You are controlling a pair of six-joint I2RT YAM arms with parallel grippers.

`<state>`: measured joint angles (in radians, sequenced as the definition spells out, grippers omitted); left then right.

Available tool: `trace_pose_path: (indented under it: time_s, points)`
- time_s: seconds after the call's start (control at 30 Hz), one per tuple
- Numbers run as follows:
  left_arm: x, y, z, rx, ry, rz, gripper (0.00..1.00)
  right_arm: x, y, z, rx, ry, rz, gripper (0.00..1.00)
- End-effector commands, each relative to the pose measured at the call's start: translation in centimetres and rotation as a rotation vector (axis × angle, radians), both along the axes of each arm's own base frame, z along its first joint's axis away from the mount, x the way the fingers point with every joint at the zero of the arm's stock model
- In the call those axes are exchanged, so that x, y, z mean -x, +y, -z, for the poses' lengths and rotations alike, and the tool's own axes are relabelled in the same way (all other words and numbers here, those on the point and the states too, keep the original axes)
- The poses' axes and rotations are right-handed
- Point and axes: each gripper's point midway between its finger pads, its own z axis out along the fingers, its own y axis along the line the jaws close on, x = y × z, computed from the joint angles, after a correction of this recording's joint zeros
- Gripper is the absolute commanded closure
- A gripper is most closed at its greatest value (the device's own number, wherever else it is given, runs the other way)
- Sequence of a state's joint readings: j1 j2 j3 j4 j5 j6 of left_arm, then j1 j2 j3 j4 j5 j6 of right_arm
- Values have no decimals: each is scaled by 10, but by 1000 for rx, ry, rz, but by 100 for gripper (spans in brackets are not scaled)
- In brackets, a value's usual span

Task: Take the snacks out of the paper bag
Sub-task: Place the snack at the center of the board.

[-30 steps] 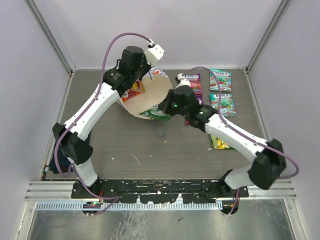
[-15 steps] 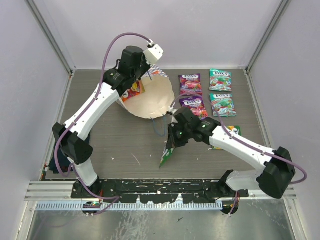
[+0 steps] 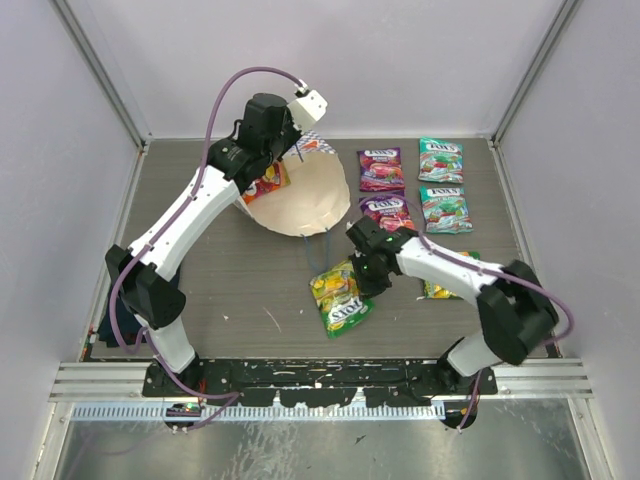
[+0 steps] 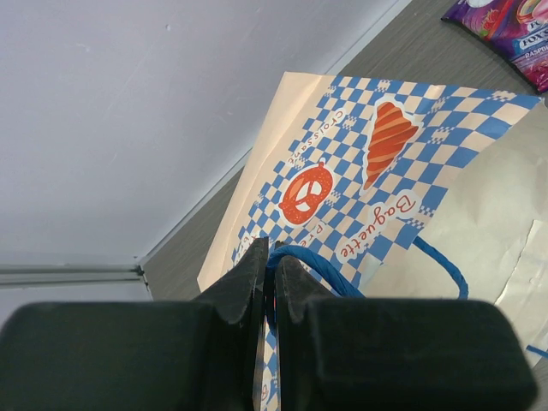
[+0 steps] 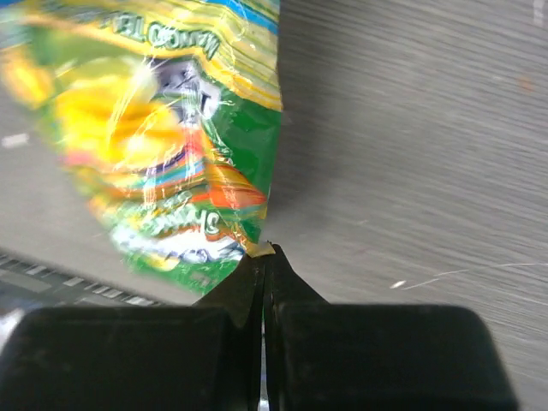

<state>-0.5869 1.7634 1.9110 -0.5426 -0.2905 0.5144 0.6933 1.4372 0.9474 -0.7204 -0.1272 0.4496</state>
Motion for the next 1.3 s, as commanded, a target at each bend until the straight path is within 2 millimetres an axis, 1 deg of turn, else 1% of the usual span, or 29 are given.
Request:
trace_pose_path:
  time_s: [0.0, 0.1, 0.2, 0.33, 0.37, 0.4, 0.43, 0.5, 0.57, 0.6, 0.67, 0.7, 0.73, 0.77, 0.87, 0.93, 1.0, 1.1, 1.23, 1.27]
  points:
    - [2, 8, -37, 43, -93, -14, 93, -3, -56, 36, 352, 10, -1, 99]
    - [2, 8, -37, 42, -95, -16, 93, -13, -57, 36, 385, -10, -20, 99]
    - [1, 9, -37, 39, -94, -18, 93, -25, -71, 30, 490, -52, -26, 99]
    - [1, 9, -37, 38, -93, -18, 93, -39, -84, 22, 615, -99, -49, 98]
    - [1, 8, -36, 37, -92, -16, 93, -41, -85, 19, 635, -115, -49, 92]
    - [1, 8, -37, 38, -93, -17, 93, -46, -84, 15, 649, -138, -43, 77]
    - [2, 8, -37, 38, -94, -17, 93, -49, -83, 10, 655, -166, -32, 59]
    - [1, 9, -37, 36, -94, -18, 93, -57, -79, -2, 632, -222, 0, 39]
    - [1, 9, -37, 37, -94, -19, 93, -64, -74, -14, 585, -282, 38, 14]
    - [1, 9, -37, 37, -94, -19, 93, -66, -71, -20, 553, -311, 61, 7]
    - [1, 9, -37, 37, -94, -18, 93, -71, -59, -30, 455, -351, 127, 5]
    - [2, 9, -37, 37, -95, -18, 93, -72, -49, -38, 378, -370, 156, 5]
    - [2, 9, -37, 37, -95, -17, 93, -75, -36, -42, 283, -388, 186, 2]
    - [2, 10, -37, 38, -95, -18, 93, -72, -24, -44, 195, -388, 209, 0]
    - [3, 10, -38, 38, -97, -18, 93, -68, 10, -50, -74, -393, 307, 0]
    - [3, 11, -39, 39, -99, -20, 93, -66, 18, -51, -156, -396, 399, 0]
    - [3, 11, -39, 38, -98, -19, 93, -62, 25, -49, -159, -411, 439, 0]
    - [3, 11, -39, 42, -100, -19, 93, -62, 30, -45, -90, -438, 451, 0]
    - [4, 11, -40, 41, -103, -20, 93, -59, 33, -31, 53, -430, 434, 0]
    - [4, 12, -41, 40, -104, -21, 92, -58, 33, -24, 99, -427, 425, 0]
